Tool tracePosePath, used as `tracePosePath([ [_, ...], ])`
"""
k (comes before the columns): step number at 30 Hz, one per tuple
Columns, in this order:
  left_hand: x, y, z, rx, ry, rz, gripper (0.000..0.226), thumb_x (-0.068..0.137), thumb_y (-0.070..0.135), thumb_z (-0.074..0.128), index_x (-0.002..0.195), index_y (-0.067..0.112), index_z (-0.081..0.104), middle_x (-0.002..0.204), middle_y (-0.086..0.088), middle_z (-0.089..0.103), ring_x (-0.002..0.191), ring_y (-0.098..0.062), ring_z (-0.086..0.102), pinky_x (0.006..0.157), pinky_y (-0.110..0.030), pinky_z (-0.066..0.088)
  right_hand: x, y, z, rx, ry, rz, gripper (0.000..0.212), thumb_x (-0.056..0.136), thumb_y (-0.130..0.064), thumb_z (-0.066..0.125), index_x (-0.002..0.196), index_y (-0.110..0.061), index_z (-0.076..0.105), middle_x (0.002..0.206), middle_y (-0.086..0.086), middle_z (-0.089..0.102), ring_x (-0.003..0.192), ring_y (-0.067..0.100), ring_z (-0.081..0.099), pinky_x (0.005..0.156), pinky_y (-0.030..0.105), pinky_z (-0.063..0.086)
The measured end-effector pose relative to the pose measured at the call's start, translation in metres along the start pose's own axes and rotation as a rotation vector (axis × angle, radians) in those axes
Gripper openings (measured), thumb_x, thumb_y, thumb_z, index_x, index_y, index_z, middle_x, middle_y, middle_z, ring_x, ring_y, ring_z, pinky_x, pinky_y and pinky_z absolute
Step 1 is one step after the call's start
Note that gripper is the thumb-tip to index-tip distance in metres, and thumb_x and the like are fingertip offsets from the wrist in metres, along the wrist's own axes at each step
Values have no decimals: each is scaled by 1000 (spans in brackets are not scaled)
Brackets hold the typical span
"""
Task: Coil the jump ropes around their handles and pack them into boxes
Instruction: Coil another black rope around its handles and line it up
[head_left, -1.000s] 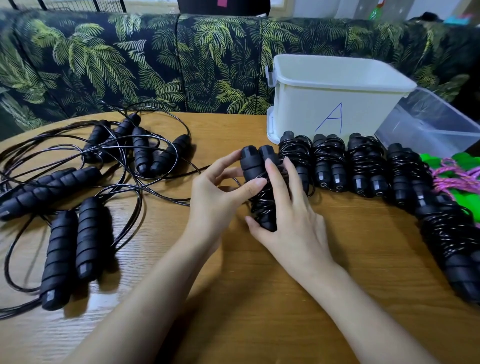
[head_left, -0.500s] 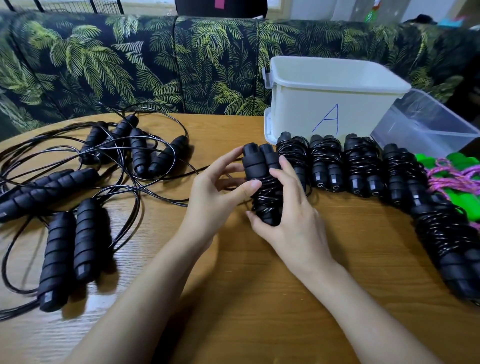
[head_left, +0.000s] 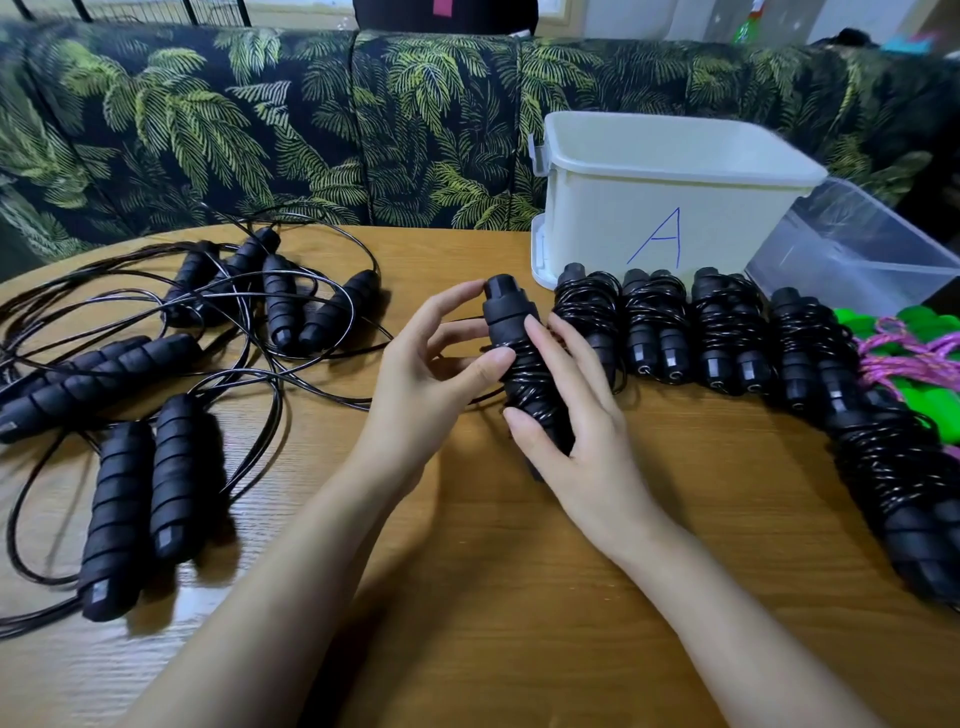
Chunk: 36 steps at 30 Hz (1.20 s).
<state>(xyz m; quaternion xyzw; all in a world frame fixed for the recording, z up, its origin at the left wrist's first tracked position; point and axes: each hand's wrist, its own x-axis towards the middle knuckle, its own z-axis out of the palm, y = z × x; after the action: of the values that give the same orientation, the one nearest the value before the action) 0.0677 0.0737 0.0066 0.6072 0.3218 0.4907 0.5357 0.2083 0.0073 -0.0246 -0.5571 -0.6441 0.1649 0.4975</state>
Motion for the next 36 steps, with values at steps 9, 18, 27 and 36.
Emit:
tracePosePath([
  [9, -1, -2, 3, 41, 5, 17, 63, 72, 25, 76, 132, 27, 56, 113, -5, 66, 87, -11, 70, 80, -27, 56, -1, 4, 3, -105, 164, -23, 79, 75, -11, 83, 144, -17, 47, 151, 1, 45, 139, 6, 39, 106, 4, 25],
  [18, 2, -1, -5, -53, -107, -123, 75, 76, 28, 79, 143, 28, 45, 116, 0, 71, 103, -11, 67, 82, -19, 51, -2, -4, -6, 221, 89, -14, 74, 77, -11, 77, 141, -30, 45, 146, -7, 51, 138, 14, 44, 114, 44, 37],
  [27, 0, 0, 0, -97, 19, -127, 60, 75, 20, 76, 132, 20, 56, 93, 4, 73, 87, -6, 68, 72, -17, 51, -1, -1, -3, 81, 34, -47, 75, 82, -17, 73, 149, -18, 39, 150, -4, 42, 143, 8, 34, 116, 21, 27],
  [36, 0, -3, -4, 16, -78, -122, 68, 74, 26, 74, 137, 20, 51, 113, -1, 72, 98, -8, 70, 79, -20, 53, -2, 7, -3, -75, 76, -84, 83, 77, -16, 82, 147, -33, 40, 151, -8, 43, 138, -2, 38, 106, 4, 26],
])
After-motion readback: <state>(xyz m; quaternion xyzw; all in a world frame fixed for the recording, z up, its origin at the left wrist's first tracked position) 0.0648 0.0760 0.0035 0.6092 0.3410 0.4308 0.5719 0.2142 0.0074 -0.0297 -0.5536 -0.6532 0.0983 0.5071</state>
